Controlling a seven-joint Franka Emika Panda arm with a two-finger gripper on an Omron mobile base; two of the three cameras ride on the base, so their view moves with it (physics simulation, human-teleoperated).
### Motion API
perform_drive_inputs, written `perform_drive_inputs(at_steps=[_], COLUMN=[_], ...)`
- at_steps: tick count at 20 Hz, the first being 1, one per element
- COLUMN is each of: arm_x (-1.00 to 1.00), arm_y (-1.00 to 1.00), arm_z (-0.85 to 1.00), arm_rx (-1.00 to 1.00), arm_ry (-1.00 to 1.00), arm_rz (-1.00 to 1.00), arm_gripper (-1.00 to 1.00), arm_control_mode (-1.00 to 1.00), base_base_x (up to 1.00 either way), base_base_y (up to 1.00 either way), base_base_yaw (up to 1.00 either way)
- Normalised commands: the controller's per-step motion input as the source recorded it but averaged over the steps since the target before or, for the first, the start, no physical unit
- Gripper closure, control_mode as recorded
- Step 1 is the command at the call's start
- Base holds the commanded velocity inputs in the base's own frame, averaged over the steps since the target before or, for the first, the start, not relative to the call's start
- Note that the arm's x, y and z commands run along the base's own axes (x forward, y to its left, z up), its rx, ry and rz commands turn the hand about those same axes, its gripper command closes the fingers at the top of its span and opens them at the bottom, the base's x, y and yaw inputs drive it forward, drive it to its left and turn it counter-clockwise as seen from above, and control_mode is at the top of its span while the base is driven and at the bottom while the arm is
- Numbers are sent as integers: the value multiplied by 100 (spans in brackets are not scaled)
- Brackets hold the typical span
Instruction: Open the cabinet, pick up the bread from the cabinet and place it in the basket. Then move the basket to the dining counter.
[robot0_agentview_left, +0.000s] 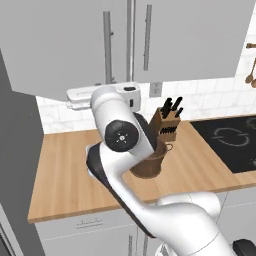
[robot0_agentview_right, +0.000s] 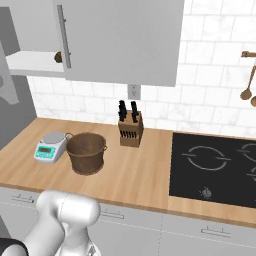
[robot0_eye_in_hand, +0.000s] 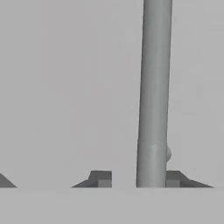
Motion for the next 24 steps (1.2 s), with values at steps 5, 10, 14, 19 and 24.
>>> perform_drive_inputs(at_steps=[5,10,14,19,24], arm_x=[-26,-19,-14,-14,-7], arm_y=[52,66,70,71,41], arm_z=[0,-2,-3,-7,-2], arm_rx=[0,-1,-1,-2,-1], arm_ry=[8,6,5,5,6], arm_rz=[5,1,0,0,1], arm_gripper=[100,100,100,100,-100], arm_control_mode=[-100,-100,-100,-100,-100], base_base_x=[0,0,0,0,0], base_base_y=[0,0,0,0,0], base_base_yaw=[0,0,0,0,0])
